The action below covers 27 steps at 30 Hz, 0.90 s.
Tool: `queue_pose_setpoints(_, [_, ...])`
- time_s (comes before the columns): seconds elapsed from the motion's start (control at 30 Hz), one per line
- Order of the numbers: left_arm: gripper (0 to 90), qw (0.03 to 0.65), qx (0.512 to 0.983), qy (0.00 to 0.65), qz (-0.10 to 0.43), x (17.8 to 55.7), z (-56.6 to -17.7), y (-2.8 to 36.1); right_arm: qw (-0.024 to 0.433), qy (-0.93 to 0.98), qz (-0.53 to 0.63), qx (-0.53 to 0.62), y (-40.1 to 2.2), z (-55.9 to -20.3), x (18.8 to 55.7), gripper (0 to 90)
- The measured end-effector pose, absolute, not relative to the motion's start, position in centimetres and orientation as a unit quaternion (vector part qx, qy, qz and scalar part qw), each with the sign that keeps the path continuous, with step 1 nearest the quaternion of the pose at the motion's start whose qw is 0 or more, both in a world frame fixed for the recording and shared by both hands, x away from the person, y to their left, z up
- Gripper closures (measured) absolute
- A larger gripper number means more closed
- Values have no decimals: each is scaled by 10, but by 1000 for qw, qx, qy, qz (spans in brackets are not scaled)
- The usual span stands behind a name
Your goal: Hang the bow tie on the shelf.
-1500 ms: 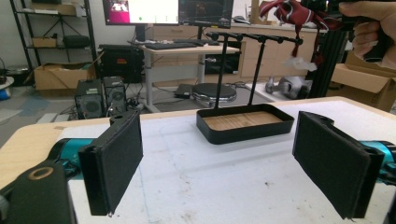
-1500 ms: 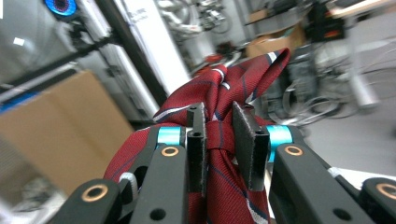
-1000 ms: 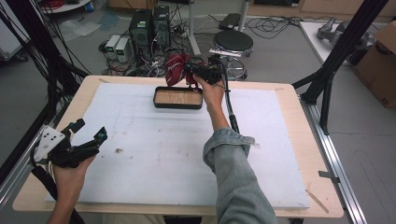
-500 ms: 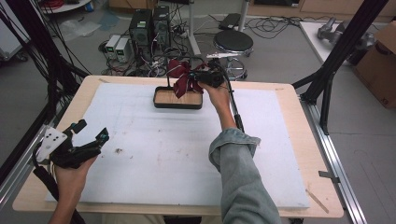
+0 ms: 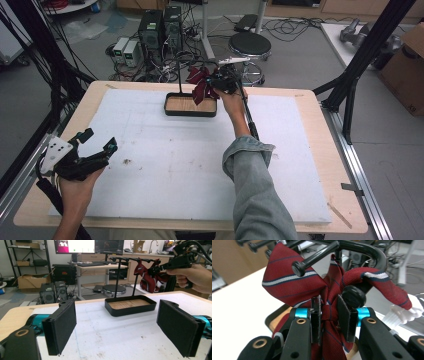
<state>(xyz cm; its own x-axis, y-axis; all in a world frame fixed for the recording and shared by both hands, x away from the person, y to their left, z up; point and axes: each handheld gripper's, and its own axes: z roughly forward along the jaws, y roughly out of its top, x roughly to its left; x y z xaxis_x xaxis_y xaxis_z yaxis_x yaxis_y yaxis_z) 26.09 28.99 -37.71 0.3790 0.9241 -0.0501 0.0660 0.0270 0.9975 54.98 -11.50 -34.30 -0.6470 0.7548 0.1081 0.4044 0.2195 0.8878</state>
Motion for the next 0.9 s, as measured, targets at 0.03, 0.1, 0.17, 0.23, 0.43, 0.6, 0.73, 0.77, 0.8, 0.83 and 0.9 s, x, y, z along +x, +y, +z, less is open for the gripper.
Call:
queue_pose_setpoints(0.03, [163, 582, 593, 418, 368, 261, -377, 290, 177, 760, 495, 381, -114, -343, 550, 724])
queue_pose_setpoints(0.1, [163, 583, 592, 417, 368, 261, -377, 290, 184, 760, 490, 386, -114, -344, 550, 707])
queue_pose_setpoints(0.17, [163, 583, 593, 417, 367, 260, -377, 290, 193, 759, 483, 391, -114, -344, 549, 671])
queue_pose_setpoints(0.23, [163, 583, 593, 418, 367, 260, -377, 290, 195, 757, 480, 397, -115, -343, 549, 639])
queue_pose_setpoints(0.43, [163, 583, 594, 416, 367, 260, -377, 289, 182, 764, 474, 399, -120, -341, 543, 516])
queue_pose_setpoints(0.6, [163, 581, 594, 417, 369, 260, -378, 288, 177, 765, 480, 391, -131, -336, 528, 453])
queue_pose_setpoints(0.73, [163, 581, 594, 416, 370, 260, -378, 287, 175, 758, 490, 393, -146, -331, 515, 377])
queue_pose_setpoints(0.77, [163, 580, 595, 416, 371, 260, -378, 286, 172, 757, 492, 394, -150, -329, 512, 361])
queue_pose_setpoints(0.8, [163, 580, 594, 416, 371, 260, -378, 286, 172, 755, 493, 396, -152, -328, 510, 354])
queue_pose_setpoints(0.83, [163, 580, 595, 416, 370, 261, -378, 285, 178, 753, 496, 394, -155, -326, 505, 352])
queue_pose_setpoints(0.9, [163, 581, 595, 415, 369, 262, -378, 284, 196, 744, 505, 391, -164, -322, 494, 304])
